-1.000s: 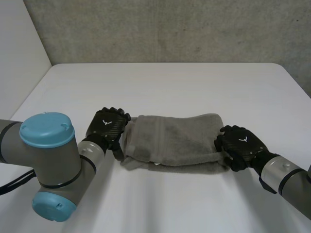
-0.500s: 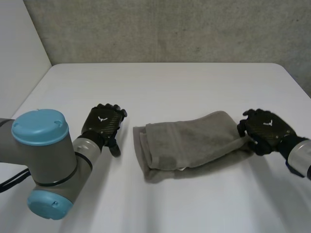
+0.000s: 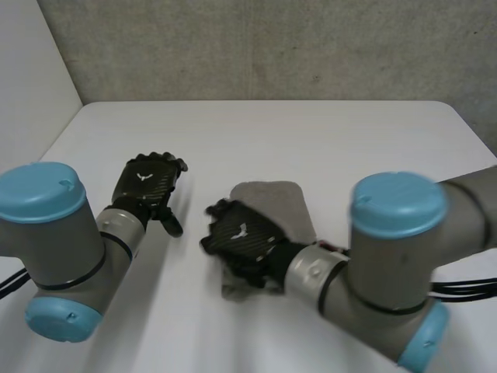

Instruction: Fold the towel.

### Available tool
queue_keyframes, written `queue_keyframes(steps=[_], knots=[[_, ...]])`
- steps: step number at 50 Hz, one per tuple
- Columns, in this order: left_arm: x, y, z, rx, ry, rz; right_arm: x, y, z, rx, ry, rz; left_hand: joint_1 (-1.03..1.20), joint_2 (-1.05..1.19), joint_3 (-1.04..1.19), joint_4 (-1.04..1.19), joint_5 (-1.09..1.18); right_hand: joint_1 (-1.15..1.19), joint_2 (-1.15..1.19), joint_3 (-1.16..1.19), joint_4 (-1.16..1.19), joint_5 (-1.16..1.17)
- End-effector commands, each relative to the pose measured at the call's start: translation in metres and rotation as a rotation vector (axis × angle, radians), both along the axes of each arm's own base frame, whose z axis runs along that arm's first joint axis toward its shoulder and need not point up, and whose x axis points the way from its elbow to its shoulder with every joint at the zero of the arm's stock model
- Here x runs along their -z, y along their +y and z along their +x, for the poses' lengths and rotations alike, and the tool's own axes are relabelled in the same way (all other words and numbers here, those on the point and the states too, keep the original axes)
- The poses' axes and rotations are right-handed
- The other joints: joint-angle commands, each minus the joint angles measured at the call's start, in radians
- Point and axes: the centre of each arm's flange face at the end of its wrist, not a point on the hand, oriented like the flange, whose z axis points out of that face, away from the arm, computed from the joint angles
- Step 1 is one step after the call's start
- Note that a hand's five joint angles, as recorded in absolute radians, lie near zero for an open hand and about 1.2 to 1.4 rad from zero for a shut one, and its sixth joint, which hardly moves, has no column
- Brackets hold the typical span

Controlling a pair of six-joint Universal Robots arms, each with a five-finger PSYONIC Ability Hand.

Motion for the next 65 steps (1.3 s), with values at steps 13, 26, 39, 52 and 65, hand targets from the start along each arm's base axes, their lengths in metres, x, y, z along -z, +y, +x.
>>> queue_keyframes(steps=[13,26,39,52,65], knots=[[-0.002,-0.002,0.002,-0.011,0.024,0.005,-0.021,-0.032,-0.035,0.245,-0.106,0.158,-0.108,-0.061,-0.044,-0.052,-0.058,-1.109,-1.095,-0.006,-0.007,-1.133],[-0.018,0.012,-0.031,0.075,0.214,0.062,-0.03,-0.075,-0.089,0.514,-0.247,0.314,-0.108,-0.061,-0.044,-0.052,-0.058,-1.109,-1.095,-0.006,-0.007,-1.133],[0.033,0.046,-0.063,0.204,0.137,0.287,0.024,-0.092,-0.085,0.631,-0.21,0.445,-0.108,-0.061,-0.044,-0.052,-0.058,-1.109,-1.095,-0.006,-0.007,-1.133],[0.043,0.05,-0.048,0.165,0.1,0.321,0.047,-0.096,-0.057,0.594,-0.18,0.458,-0.108,-0.061,-0.044,-0.052,-0.058,-1.109,-1.095,-0.006,-0.007,-1.133],[0.047,0.041,-0.027,0.096,0.093,0.345,0.057,-0.09,-0.043,0.569,-0.163,0.462,-0.108,-0.061,-0.044,-0.052,-0.058,-1.109,-1.095,-0.006,-0.007,-1.133]])
